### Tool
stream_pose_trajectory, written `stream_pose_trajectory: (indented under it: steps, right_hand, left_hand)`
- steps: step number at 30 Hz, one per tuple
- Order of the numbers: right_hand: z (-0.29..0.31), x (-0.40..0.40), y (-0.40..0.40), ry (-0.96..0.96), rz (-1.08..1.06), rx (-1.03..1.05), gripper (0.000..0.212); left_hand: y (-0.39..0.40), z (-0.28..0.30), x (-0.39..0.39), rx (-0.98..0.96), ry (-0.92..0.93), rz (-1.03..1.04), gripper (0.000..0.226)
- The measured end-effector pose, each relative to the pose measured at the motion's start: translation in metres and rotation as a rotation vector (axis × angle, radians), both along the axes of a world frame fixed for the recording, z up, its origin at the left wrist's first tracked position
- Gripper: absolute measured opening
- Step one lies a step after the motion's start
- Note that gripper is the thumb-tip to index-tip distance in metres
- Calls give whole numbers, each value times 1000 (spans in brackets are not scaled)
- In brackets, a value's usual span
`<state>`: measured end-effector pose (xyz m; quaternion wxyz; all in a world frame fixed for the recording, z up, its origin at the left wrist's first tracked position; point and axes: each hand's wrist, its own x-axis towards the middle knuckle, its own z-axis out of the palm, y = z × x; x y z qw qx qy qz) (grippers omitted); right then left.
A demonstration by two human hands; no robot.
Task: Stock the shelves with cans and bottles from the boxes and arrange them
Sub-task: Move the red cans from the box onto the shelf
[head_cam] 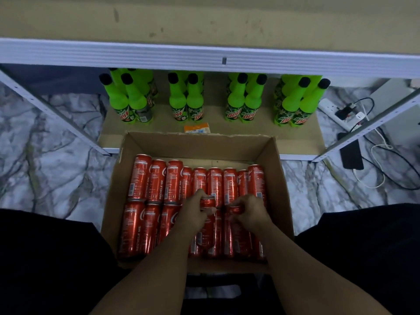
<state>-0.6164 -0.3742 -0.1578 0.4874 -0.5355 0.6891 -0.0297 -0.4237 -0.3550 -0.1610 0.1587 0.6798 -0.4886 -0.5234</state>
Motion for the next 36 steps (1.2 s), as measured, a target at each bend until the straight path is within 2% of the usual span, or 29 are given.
stream_pose_trajectory:
  steps: [4, 9, 15, 20, 26, 30, 34, 36]
  right_hand:
    - [22, 0, -11, -48, -66, -18, 35]
    - [112, -3, -34, -61, -148, -189, 30]
    - [256, -9, -52, -117, -134, -374, 35]
    - [387, -14, -70, -233, -177, -359, 38]
    - [540, -26, -94, -287, -128, -537, 42]
    - [638, -33, -109, -352, -60, -605, 41]
    - [712, -48, -123, -413, -42, -673, 37]
    - [745, -53, -129, -413, -41, -725, 40]
  left_hand:
    - [-18, 26, 1, -9, 18, 18, 26]
    - [-35, 103, 3, -70, 48, 17, 27]
    - [-60, 251, 2, -212, 76, 4, 29]
    - [-82, 386, 3, -309, 88, -17, 37]
    - [-107, 536, -5, -452, 94, -54, 41]
    - [-123, 621, -8, -467, 163, -106, 49]
    - [-139, 693, -12, -608, 152, -152, 59]
    - [-146, 728, -15, -679, 125, -156, 53]
